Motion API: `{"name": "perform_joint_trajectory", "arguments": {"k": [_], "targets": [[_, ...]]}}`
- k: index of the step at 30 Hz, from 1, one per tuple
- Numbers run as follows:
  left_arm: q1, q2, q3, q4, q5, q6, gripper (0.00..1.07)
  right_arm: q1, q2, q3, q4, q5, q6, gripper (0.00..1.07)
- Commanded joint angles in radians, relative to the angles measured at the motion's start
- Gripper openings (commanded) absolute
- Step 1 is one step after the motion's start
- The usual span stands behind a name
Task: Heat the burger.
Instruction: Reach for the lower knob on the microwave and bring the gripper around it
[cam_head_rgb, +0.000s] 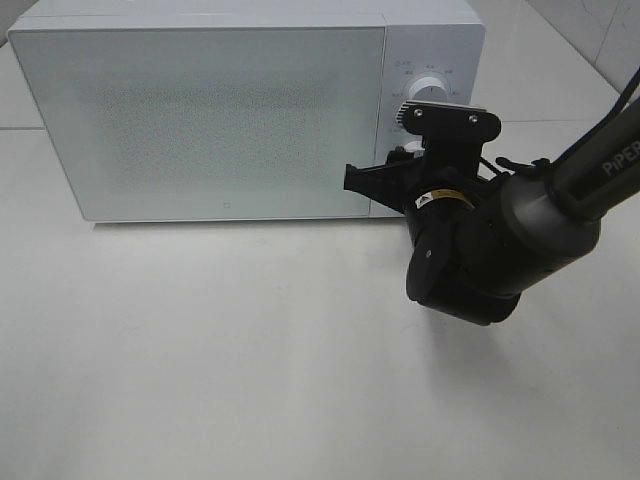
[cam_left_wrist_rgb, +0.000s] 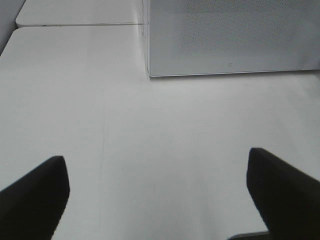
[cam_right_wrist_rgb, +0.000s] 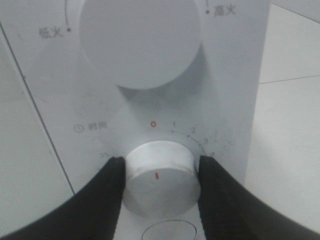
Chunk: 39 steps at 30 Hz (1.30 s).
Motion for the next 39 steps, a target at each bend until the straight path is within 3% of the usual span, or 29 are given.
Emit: {"name": "perform_joint_trajectory", "arguments": {"k": [1,22,39], "targets": [[0.003,-0.014,0.003,-0.009,0.002,-0.002,0.88,-0.006,-0.004,-0.011,-0.092,-0.019,0.082,0.0],[0.003,-0.014,0.003,-0.009,0.002,-0.002,0.88,-0.006,-0.004,-0.011,-0.273,-0.039,0.701,0.0],[0.003,-0.014,0.003,-0.009,0.002,-0.002,0.88,-0.006,-0.004,-0.011,-0.351,-0.066,1.118,0.0]]}}
